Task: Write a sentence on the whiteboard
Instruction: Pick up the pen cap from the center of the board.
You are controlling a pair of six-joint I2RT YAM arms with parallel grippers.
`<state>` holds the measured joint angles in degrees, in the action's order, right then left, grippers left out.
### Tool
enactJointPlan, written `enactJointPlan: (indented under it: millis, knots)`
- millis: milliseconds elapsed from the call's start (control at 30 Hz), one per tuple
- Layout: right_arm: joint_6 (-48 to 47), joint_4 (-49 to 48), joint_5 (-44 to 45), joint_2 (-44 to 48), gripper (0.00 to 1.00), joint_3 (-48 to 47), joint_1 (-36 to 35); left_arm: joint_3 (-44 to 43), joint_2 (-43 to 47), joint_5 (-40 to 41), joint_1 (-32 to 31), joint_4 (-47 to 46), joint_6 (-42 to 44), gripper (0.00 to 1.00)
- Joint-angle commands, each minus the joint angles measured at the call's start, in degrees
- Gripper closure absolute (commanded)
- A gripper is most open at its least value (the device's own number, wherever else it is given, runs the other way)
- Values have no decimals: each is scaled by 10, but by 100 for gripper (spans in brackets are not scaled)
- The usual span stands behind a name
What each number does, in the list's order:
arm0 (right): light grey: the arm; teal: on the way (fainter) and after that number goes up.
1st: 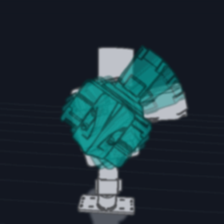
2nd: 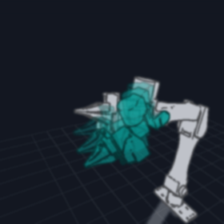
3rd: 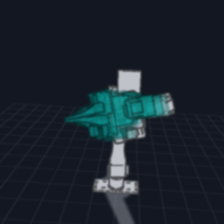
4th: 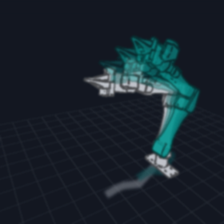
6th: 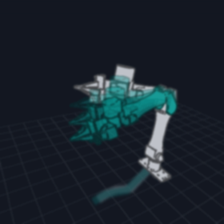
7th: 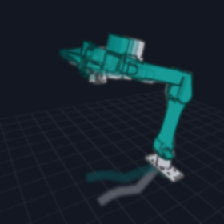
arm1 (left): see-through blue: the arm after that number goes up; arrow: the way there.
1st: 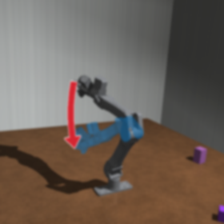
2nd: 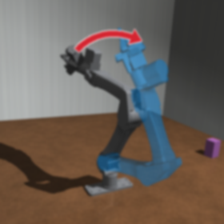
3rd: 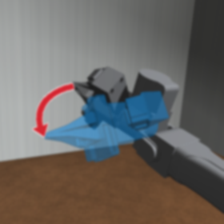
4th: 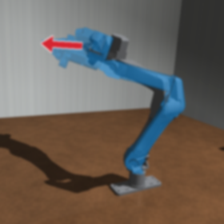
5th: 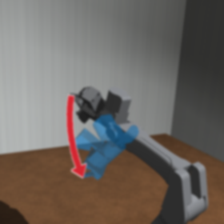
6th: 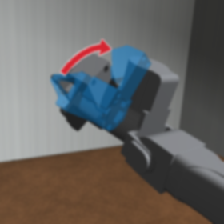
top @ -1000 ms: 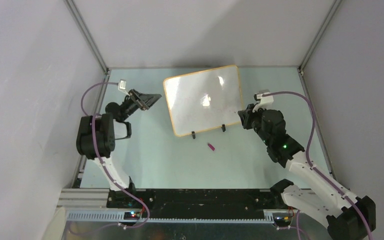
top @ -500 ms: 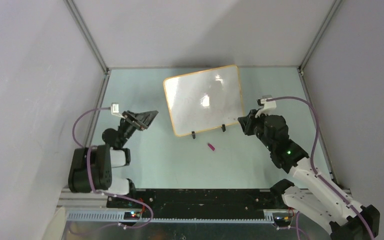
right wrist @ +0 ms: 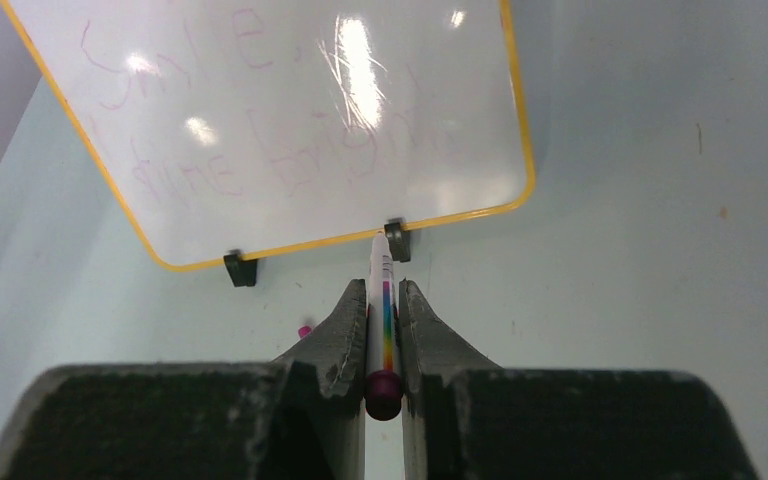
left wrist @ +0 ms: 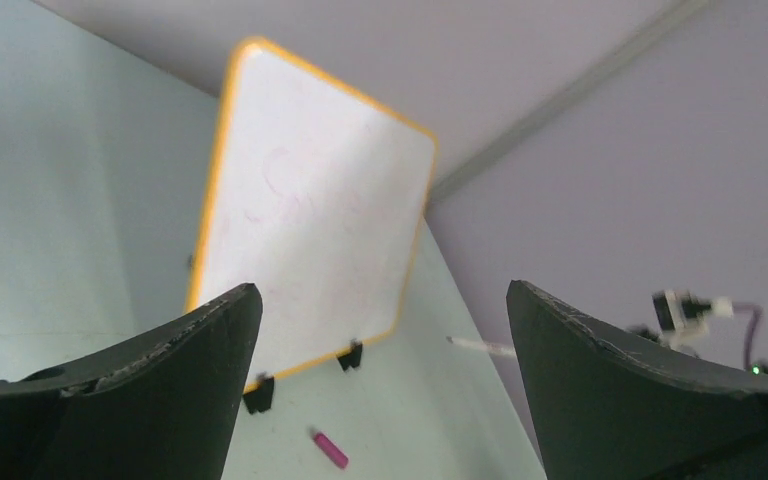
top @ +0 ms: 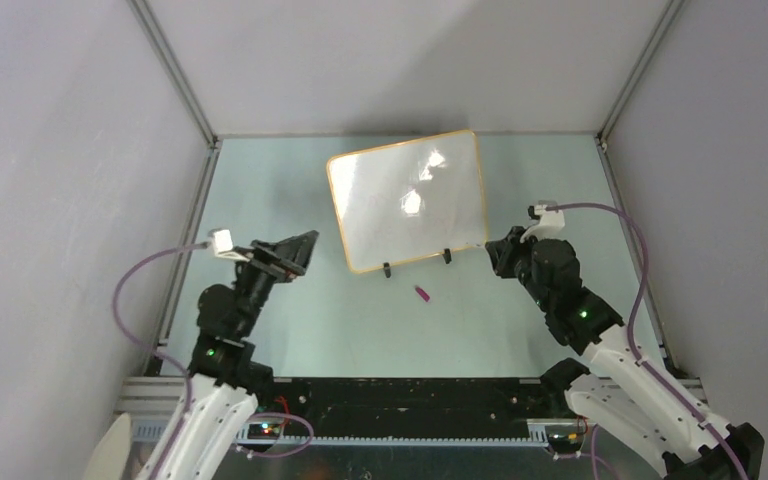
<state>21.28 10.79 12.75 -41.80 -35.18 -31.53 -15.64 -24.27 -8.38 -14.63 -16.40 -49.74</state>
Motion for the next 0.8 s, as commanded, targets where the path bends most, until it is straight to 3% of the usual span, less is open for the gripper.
enactJointPlan:
  millis: [0, 100, 200, 333, 467, 633, 767]
  knots:
    - [22, 0, 24, 32, 100, 18, 1, -82, 67, 213, -22, 353, 51, 1]
    - [24, -10, 22, 44, 100, 28, 3, -133, 1, 275, -23, 424, 1, 1]
    - [26, -11, 22, 44, 100, 29, 5, -179, -78, 288, -21, 479, -29, 1]
    - [28, -11, 21, 46, 100, 29, 6, -227, -181, 200, -2, 527, -22, 1]
    - [30, -2, 26, 59, 100, 29, 8, -198, -226, 99, -2, 477, -29, 1]
    - [30, 5, 32, 75, 100, 33, 11, -170, -171, 150, -88, 457, -138, 1]
    - [30, 0, 31, 89, 100, 44, 13, -209, -218, 207, -188, 476, -205, 2]
